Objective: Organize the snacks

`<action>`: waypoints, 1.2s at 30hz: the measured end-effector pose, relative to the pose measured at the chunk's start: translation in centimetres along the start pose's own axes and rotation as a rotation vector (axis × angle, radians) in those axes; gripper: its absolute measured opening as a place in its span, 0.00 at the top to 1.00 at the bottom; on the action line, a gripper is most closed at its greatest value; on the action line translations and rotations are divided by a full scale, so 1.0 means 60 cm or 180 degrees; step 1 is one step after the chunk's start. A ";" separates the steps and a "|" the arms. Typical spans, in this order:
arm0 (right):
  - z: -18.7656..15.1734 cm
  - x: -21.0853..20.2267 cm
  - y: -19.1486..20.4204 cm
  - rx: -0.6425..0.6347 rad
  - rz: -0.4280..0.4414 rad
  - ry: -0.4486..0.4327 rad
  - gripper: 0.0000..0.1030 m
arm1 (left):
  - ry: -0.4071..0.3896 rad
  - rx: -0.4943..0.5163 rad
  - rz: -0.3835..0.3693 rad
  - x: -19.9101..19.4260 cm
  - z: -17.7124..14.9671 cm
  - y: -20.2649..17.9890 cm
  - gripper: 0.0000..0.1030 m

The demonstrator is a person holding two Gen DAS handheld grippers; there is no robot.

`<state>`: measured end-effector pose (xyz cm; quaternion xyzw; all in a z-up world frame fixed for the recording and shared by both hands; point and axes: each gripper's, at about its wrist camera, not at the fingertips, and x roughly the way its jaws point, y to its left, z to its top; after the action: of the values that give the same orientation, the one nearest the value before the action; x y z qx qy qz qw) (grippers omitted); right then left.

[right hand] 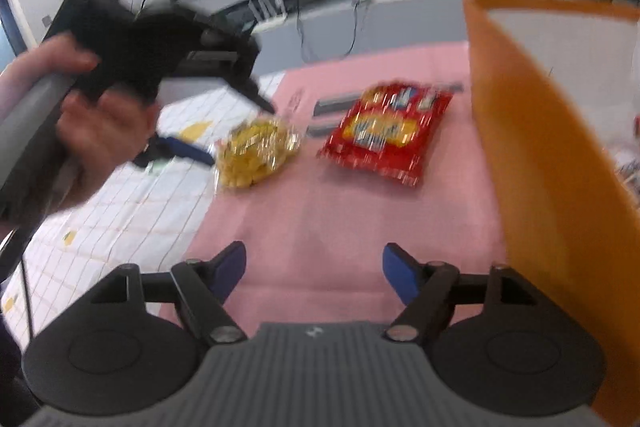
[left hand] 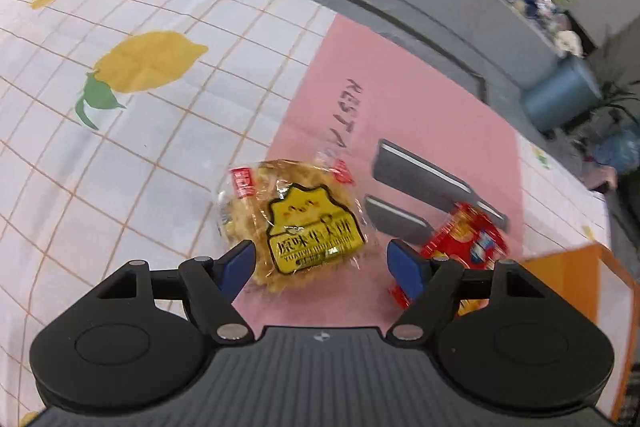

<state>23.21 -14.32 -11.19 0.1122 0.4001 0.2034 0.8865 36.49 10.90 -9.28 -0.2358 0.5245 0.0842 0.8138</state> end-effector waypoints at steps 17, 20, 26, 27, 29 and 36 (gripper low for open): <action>0.002 0.017 -0.012 0.0202 -0.0085 -0.0024 0.06 | -0.0025 0.0464 0.0581 0.072 0.014 -0.023 0.00; 0.002 0.014 -0.008 0.0160 -0.0117 -0.0027 0.06 | -0.0077 0.0718 0.0685 0.076 0.000 -0.027 0.00; 0.006 0.004 -0.004 0.0159 -0.0159 -0.0098 0.06 | -0.0065 0.0754 0.0644 0.047 -0.029 0.010 0.03; 0.007 0.002 -0.004 0.0157 -0.0165 -0.0111 0.06 | -0.0058 0.0763 0.0633 0.041 -0.037 0.020 0.03; 0.007 -0.004 -0.001 0.0149 -0.0181 -0.0135 0.06 | -0.0036 0.0808 0.0612 0.031 -0.052 0.033 0.03; 0.006 -0.015 0.013 0.0083 -0.0224 -0.0174 0.06 | 0.0022 0.0949 0.0307 -0.010 -0.092 0.067 0.00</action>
<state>22.71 -14.02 -10.09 0.1152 0.3821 0.1638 0.9022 30.22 11.86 -11.77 -0.0872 0.5446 0.0435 0.8330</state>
